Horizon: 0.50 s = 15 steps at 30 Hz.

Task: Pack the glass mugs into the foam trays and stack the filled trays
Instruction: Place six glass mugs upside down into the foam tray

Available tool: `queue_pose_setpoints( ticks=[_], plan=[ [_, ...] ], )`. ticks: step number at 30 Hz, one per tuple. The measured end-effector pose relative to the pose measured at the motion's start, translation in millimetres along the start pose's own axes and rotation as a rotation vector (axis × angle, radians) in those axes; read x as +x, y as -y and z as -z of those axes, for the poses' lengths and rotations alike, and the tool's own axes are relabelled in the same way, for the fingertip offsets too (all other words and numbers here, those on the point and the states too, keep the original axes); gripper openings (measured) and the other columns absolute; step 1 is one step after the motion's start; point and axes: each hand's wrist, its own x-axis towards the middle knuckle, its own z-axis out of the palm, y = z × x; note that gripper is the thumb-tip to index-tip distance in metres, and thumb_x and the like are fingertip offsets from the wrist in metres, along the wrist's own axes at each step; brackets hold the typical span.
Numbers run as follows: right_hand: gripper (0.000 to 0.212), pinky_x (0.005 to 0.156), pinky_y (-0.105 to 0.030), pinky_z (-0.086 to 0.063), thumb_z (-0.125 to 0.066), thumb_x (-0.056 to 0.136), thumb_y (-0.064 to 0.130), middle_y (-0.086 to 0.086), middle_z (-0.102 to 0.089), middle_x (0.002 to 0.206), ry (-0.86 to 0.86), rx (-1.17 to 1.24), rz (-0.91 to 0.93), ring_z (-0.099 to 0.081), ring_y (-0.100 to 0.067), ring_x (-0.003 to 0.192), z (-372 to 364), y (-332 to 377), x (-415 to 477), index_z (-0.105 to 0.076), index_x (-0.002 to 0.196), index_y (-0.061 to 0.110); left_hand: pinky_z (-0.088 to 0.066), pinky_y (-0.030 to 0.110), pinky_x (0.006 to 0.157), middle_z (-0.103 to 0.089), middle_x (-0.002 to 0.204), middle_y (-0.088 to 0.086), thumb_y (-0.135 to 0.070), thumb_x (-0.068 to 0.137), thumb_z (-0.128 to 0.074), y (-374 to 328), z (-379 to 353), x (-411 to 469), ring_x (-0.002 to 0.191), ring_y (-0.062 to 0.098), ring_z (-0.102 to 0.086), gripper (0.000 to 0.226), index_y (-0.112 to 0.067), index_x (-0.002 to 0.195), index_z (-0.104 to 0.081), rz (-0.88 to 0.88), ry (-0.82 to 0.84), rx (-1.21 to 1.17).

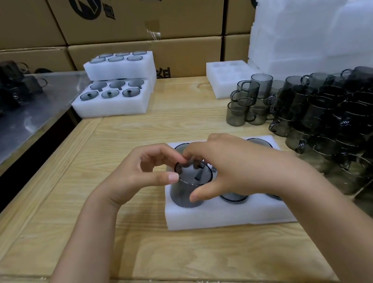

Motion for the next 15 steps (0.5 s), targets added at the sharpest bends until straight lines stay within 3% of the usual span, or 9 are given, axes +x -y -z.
queue_pose_setpoints(
  ticks=[2,6,9,11,13,15],
  plan=[
    [0.045,0.072,-0.028,-0.043,-0.071,0.071,0.049,0.021,-0.049,0.087,0.008,-0.012,0.004,-0.037,-0.001,0.088,-1,2,1,-0.051,0.109,0.034,-0.049,0.035,0.087,-0.066,0.092,0.017,-0.027,0.062,-0.079,2,2,-1,0.094,0.036,-0.059,0.026,-0.021,0.087,-0.072,-0.007,-0.004,0.004],
    [0.051,0.08,-0.036,-0.046,-0.071,0.07,0.051,0.018,-0.048,0.093,0.0,-0.012,-0.013,-0.035,-0.006,0.091,-6,1,4,-0.05,0.113,0.035,-0.047,0.036,0.086,-0.065,0.09,0.01,-0.04,0.061,-0.084,5,5,-1,0.095,0.032,-0.058,0.034,-0.02,0.083,-0.069,0.005,0.028,-0.005],
    [0.055,0.081,-0.033,-0.045,-0.072,0.067,0.054,0.01,-0.052,0.1,0.007,0.012,-0.04,-0.036,-0.006,0.093,-9,-2,1,-0.048,0.113,0.037,-0.045,0.033,0.085,-0.062,0.094,0.007,-0.027,0.063,-0.076,4,3,-1,0.096,0.025,-0.056,0.028,-0.017,0.087,-0.064,0.0,0.044,-0.02],
    [0.059,0.081,-0.03,-0.043,-0.069,0.065,0.061,0.009,-0.054,0.103,0.016,0.047,-0.049,-0.038,-0.006,0.096,-7,-2,-3,-0.049,0.114,0.036,-0.045,0.03,0.087,-0.06,0.1,0.006,-0.029,0.068,-0.066,1,-8,5,0.1,0.021,-0.055,0.033,-0.013,0.095,-0.06,-0.037,-0.086,-0.056],
    [0.057,0.087,-0.028,-0.04,-0.059,0.072,0.062,0.007,-0.057,0.111,-0.027,0.116,-0.023,-0.042,-0.009,0.104,-7,1,-1,-0.054,0.117,0.026,-0.044,0.024,0.089,-0.059,0.109,0.005,-0.03,0.076,-0.059,-5,-25,13,0.106,0.019,-0.054,0.034,-0.012,0.104,-0.057,-0.111,-0.322,-0.024],
    [0.041,0.092,-0.03,-0.038,-0.045,0.093,0.042,-0.002,-0.058,0.115,-0.131,0.163,0.023,-0.045,-0.015,0.108,-10,10,5,-0.055,0.119,0.012,-0.04,0.018,0.092,-0.058,0.121,0.001,-0.03,0.086,-0.05,-15,-41,18,0.116,0.015,-0.053,0.035,-0.012,0.116,-0.054,-0.192,-0.408,0.054]
  ],
)
